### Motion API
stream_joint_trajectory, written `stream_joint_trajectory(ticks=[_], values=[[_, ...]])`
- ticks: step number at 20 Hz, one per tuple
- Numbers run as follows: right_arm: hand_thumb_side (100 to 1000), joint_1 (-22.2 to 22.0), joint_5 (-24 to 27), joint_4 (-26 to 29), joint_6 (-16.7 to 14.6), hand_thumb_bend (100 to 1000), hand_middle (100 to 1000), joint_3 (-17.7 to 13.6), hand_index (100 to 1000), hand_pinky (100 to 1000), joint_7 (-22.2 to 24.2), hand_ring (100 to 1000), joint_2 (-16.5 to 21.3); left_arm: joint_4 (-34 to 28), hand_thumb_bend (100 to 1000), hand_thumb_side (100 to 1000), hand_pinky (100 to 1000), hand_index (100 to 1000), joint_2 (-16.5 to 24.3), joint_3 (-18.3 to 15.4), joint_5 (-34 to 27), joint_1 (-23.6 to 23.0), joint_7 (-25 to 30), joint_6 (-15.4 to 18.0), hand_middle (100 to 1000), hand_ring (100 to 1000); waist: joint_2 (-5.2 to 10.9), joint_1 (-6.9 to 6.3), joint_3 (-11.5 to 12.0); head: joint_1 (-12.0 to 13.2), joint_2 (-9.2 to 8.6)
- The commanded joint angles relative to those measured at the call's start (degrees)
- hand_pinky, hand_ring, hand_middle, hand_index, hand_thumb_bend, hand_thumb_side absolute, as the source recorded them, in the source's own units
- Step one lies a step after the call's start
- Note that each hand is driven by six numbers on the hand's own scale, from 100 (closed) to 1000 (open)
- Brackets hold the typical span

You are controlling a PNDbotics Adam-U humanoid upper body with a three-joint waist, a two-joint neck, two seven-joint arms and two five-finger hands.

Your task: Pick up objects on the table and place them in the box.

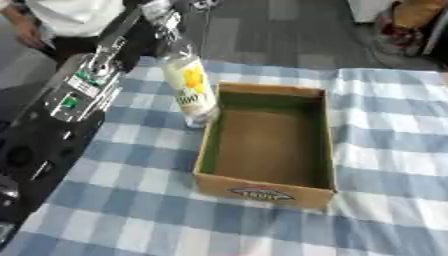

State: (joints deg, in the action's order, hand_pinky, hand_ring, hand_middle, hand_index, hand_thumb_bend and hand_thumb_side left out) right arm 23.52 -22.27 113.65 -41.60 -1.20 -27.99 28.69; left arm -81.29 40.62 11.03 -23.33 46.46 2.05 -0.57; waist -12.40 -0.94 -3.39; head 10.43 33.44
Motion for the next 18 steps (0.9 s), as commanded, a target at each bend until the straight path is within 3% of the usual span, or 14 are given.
stream_joint_trajectory(ticks=[1,4,9,12,13,14,18], values=[[906,0.70,0.35,0.94,-2.09,100,243,-0.27,368,155,-2.00,297,1.08,-4.15,100,618,100,194,2.35,0.14,-5.64,1.03,0.54,-2.27,100,100,1.23,-0.10,0.16,0.46,-0.42],[906,0.66,0.44,0.94,-2.10,100,244,-0.22,368,155,-1.93,297,1.16,-6.05,100,618,100,194,2.15,0.64,-8.87,1.46,0.78,-3.57,100,100,1.33,-0.17,0.15,0.56,-0.46],[906,0.77,0.64,0.94,-2.15,100,244,-0.13,368,155,-1.77,298,1.10,-6.89,100,617,100,193,0.03,1.70,-8.76,3.04,0.57,-4.07,100,100,1.46,-0.22,-0.10,0.89,-0.65],[906,0.97,0.83,0.94,-2.19,100,244,-0.02,368,156,-1.63,298,0.99,-6.03,100,615,100,193,-1.83,2.43,-6.29,4.02,0.59,-3.17,100,100,1.48,-0.29,-0.38,1.15,-0.83],[909,1.09,0.91,0.94,-2.20,100,244,0.04,369,156,-1.56,298,0.93,-5.52,100,556,100,193,-2.40,2.82,-5.06,4.32,0.67,-2.72,100,100,1.48,-0.32,-0.54,1.26,-0.94],[905,1.17,1.00,0.94,-2.19,100,244,0.08,369,156,-1.48,298,0.88,-4.93,100,614,100,193,-2.95,3.11,-4.11,4.55,0.75,-2.18,100,100,1.48,-0.32,-0.62,1.32,-0.99],[905,1.49,1.31,0.94,-2.26,100,245,0.18,368,157,-1.14,299,0.74,-1.32,100,613,100,193,-5.46,4.62,1.71,6.29,0.84,0.48,100,100,1.48,-0.44,-1.00,1.40,-1.12]])
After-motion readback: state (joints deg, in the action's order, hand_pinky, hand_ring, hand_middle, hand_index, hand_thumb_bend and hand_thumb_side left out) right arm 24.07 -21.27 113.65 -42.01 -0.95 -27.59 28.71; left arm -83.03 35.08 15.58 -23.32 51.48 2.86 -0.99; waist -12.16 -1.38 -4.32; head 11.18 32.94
